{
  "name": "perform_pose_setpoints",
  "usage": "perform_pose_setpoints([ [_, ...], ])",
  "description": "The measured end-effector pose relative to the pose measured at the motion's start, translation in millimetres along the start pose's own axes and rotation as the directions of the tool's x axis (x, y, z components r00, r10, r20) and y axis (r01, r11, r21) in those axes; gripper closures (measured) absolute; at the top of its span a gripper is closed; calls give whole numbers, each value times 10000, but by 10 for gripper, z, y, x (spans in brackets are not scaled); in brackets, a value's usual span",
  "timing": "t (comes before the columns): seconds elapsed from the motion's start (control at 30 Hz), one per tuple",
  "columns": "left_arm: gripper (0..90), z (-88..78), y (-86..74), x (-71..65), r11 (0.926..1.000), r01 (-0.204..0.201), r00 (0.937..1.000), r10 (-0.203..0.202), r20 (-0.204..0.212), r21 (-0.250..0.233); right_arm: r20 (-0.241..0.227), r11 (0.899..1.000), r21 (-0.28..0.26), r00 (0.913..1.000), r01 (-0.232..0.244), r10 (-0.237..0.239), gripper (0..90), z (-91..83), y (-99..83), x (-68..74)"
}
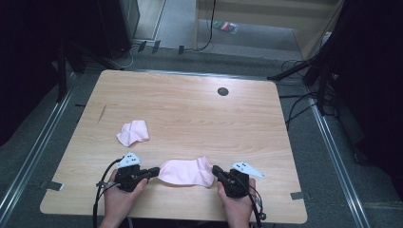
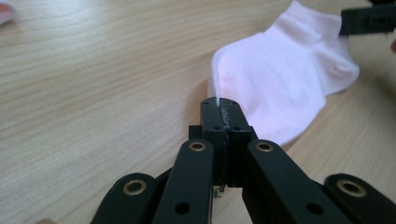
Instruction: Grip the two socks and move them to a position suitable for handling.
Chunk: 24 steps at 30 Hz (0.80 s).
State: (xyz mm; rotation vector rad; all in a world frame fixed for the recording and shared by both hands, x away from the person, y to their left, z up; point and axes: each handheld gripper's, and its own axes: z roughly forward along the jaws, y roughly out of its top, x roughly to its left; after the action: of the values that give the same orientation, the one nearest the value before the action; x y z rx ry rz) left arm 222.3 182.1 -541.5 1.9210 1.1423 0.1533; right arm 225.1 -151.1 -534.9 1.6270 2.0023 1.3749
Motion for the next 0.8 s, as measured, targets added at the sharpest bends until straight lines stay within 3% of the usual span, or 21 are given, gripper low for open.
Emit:
perform_pose_setpoints([
  [0.13,900,-34,-19,-7,9995,-251,9996,252,-90,169,141,9997,169,9997,179,-182,897,-48,-12,-81],
  [0.3,900,-50,-53,68,9996,-115,9998,119,-170,259,371,9976,239,9971,650,-658,899,-26,-58,-75],
  [0.4,900,-41,-63,96,9994,-12,9994,0,356,346,221,9983,256,9983,525,-530,894,-9,-63,-49],
  [0.43,900,-34,-78,97,9993,-109,9994,97,326,359,16,9979,413,9988,492,-493,880,5,-54,-53],
  [0.47,818,-27,-95,96,9994,-185,9998,184,25,290,-53,9977,480,9988,481,-479,815,13,-48,-57],
  [0.5,687,-31,-103,98,9996,-207,9995,211,-237,166,76,9978,363,9984,560,-563,694,11,-45,-57],
  [0.53,623,-49,-102,98,9998,-179,9994,176,-290,-106,275,9979,200,9977,618,-623,625,2,-42,-51],
  [0.6,599,-113,-80,87,9952,-170,9996,148,-238,-969,454,9968,-51,9958,798,-794,634,-26,-38,-30],
  [0.7,677,-174,-54,4,9824,-779,9969,744,-271,-1699,348,9860,-379,9864,1622,-1609,686,-55,-61,99],
  [0.73,706,-170,-49,-31,9799,-1052,9945,1038,-170,-1694,173,9805,-350,9811,1934,-1929,707,-48,-77,158],
  [0.8,732,-108,-42,-79,9826,-1406,9901,1397,-159,-1216,-146,9661,-24,9660,2580,-2580,731,4,-116,270],
])
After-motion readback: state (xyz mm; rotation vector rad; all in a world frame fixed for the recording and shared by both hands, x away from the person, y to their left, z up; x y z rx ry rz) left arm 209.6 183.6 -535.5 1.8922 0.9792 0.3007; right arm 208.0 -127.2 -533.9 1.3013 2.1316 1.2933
